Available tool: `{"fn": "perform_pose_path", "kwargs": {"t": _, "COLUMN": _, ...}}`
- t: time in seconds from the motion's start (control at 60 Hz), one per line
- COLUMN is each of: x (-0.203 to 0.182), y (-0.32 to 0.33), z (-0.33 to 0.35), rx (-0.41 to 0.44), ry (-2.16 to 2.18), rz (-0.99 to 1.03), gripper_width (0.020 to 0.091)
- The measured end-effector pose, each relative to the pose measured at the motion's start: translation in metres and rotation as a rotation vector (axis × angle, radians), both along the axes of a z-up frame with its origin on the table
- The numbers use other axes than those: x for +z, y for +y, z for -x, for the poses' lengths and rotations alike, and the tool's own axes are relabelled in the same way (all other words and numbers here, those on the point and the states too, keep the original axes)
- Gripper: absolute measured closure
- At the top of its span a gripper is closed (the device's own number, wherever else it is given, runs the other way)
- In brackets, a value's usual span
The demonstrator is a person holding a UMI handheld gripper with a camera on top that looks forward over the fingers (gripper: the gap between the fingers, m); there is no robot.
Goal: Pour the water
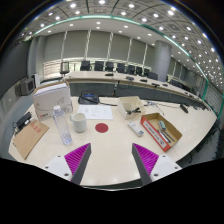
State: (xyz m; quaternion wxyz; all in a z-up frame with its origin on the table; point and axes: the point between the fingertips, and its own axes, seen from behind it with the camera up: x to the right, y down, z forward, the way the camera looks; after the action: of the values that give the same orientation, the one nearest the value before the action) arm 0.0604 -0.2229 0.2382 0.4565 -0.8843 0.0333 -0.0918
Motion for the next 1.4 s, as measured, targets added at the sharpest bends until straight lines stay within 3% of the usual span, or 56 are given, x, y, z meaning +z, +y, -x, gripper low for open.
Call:
{"fn": "perform_pose_path", "kwargs": {"t": 0.333, "x": -0.017, "y": 0.044, "z": -0.007, "rx": 0.09, "ry": 0.002, "rz": 0.035, "gripper_width": 0.0267}}
{"fn": "perform_pose_path", "kwargs": {"t": 0.583, "x": -0.039, "y": 0.076, "z": 0.077, "rx": 0.18, "ry": 0.053, "rz": -0.01, "gripper_width": 0.0271}}
{"fn": "perform_pose_path", "kwargs": {"t": 0.75, "x": -0.075, "y": 0.102, "z": 0.144, "rx": 0.24, "ry": 0.083, "rz": -0.033, "gripper_width": 0.0273}}
{"fn": "perform_pose_path", "kwargs": {"t": 0.933, "x": -0.121, "y": 0.147, "z": 0.197, "rx": 0.24, "ry": 0.151, "rz": -0.088, "gripper_width": 0.027}}
{"fn": "perform_pose_path", "kwargs": {"t": 1.117, "x": -0.139, "y": 0.206, "z": 0.209, "rx": 0.201, "ry": 0.147, "rz": -0.2, "gripper_width": 0.0275}}
{"fn": "perform_pose_path", "kwargs": {"t": 1.217, "x": -0.151, "y": 0.23, "z": 0.207, "rx": 0.157, "ry": 0.14, "rz": -0.226, "gripper_width": 0.0336}}
{"fn": "perform_pose_path", "kwargs": {"t": 1.333, "x": -0.158, "y": 0.249, "z": 0.205, "rx": 0.144, "ry": 0.125, "rz": -0.266, "gripper_width": 0.0586}}
{"fn": "perform_pose_path", "kwargs": {"t": 1.4, "x": -0.158, "y": 0.249, "z": 0.206, "rx": 0.139, "ry": 0.121, "rz": -0.276, "gripper_width": 0.0618}}
